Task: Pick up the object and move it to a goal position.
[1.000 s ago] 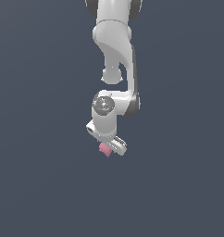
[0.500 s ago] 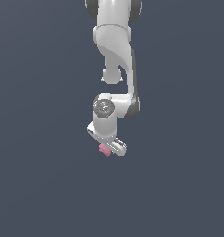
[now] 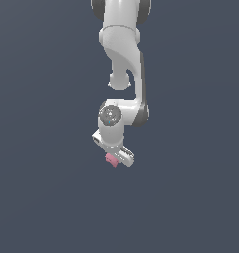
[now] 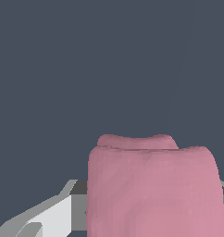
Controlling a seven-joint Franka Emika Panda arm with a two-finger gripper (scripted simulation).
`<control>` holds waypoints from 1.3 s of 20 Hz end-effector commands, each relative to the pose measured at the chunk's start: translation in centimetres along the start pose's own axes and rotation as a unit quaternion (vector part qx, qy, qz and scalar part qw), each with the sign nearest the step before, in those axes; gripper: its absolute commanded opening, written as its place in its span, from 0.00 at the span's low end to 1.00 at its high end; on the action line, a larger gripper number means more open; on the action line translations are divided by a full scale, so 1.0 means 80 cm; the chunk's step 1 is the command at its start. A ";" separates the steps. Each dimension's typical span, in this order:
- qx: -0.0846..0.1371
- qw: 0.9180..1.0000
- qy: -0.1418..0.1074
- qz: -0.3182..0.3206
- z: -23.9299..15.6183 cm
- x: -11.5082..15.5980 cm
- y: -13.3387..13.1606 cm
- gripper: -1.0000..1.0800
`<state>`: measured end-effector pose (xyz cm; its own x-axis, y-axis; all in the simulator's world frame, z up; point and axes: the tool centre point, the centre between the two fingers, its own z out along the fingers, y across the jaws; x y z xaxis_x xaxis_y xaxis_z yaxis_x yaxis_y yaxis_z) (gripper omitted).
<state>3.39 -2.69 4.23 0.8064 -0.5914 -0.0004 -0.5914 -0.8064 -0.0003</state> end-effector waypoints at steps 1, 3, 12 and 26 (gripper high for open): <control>0.000 1.000 0.000 0.000 -0.007 0.003 0.005 0.00; 0.000 1.000 0.000 0.000 -0.016 0.006 0.011 0.00; 0.001 1.000 0.000 0.001 -0.097 0.038 0.070 0.00; 0.000 1.000 0.000 0.001 -0.250 0.102 0.177 0.00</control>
<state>1.67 -18.18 23.28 0.8045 -0.5940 0.0013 -0.5940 -0.8045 -0.0014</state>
